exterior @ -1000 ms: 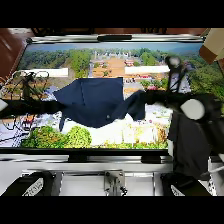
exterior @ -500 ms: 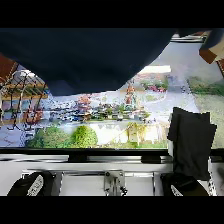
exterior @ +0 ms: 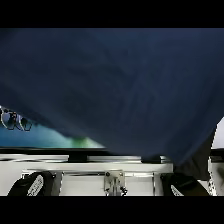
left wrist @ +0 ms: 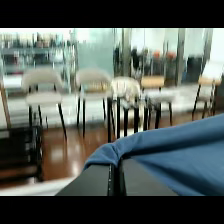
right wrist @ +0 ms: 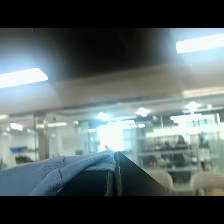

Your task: Fold the shirts.

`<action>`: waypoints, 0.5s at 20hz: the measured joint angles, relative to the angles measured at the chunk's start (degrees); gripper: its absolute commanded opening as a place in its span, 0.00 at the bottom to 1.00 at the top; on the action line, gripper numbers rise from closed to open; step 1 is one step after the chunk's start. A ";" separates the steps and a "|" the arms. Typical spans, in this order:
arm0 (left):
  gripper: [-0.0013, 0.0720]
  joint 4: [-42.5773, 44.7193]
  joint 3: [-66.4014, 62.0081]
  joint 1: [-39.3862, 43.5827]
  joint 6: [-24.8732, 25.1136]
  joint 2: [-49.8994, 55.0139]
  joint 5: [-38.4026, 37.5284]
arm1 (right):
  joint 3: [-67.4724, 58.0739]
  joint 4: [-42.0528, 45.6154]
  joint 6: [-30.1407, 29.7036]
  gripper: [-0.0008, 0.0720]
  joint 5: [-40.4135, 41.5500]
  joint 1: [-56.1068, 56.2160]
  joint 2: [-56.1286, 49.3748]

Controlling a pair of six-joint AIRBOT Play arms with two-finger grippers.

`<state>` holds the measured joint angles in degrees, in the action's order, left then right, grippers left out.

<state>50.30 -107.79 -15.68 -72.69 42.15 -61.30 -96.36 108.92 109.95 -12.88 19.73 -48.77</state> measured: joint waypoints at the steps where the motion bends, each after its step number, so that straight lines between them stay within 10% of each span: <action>1: 0.06 0.76 1.68 0.00 0.00 0.50 -2.40 | -0.09 0.46 0.00 0.11 -0.83 0.00 -2.12; 6: 0.06 2.27 18.58 0.02 -0.09 3.63 -9.77 | -0.26 1.60 0.31 0.11 -9.49 0.00 -17.16; 10: 0.06 0.15 36.63 1.07 -0.17 9.29 -1.25 | -0.26 1.84 3.04 0.11 -13.73 0.00 -32.37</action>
<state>50.46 -71.16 -14.61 -72.86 51.44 -62.54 -96.62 110.76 112.99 -26.61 19.73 -81.14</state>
